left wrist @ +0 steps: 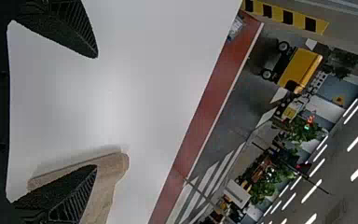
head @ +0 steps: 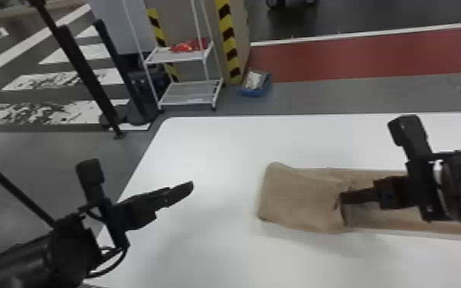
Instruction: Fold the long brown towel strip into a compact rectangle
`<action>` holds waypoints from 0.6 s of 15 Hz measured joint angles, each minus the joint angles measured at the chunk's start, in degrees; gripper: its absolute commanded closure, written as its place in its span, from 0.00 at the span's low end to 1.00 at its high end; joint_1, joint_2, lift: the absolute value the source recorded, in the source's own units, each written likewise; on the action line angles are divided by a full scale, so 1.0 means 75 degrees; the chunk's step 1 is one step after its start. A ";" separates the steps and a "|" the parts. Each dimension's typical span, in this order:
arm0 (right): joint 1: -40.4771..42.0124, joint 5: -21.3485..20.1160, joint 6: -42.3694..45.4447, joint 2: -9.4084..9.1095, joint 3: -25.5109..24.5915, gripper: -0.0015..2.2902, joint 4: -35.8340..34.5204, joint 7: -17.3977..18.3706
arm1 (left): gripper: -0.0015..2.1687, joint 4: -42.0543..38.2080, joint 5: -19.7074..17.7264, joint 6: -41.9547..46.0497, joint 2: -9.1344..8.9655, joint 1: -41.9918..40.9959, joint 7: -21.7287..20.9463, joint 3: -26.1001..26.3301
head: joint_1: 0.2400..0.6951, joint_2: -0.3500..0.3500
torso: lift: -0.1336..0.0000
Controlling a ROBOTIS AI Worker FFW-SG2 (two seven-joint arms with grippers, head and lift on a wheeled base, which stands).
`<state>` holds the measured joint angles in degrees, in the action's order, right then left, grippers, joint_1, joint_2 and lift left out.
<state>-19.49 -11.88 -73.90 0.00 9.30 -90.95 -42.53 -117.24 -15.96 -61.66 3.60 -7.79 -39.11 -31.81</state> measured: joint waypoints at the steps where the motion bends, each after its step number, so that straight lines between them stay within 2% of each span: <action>1: 0.0003 0.0023 0.0054 0.0000 -0.0001 0.45 0.0005 0.0000 | 0.02 -0.0001 -0.0003 0.0000 0.0000 -0.0003 0.0000 0.0000 | 1.00 0.91 | 0.10; 9: 0.0016 0.0190 0.0296 0.0000 -0.0061 0.44 -0.0014 0.0004 | 0.02 0.0017 -0.0019 0.0016 0.0000 -0.0028 -0.0012 -0.0019 | 1.00 0.91 | 0.10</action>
<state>-19.36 -10.45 -71.68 0.00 8.84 -91.05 -42.50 -117.11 -16.11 -61.54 3.60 -8.00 -39.20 -31.95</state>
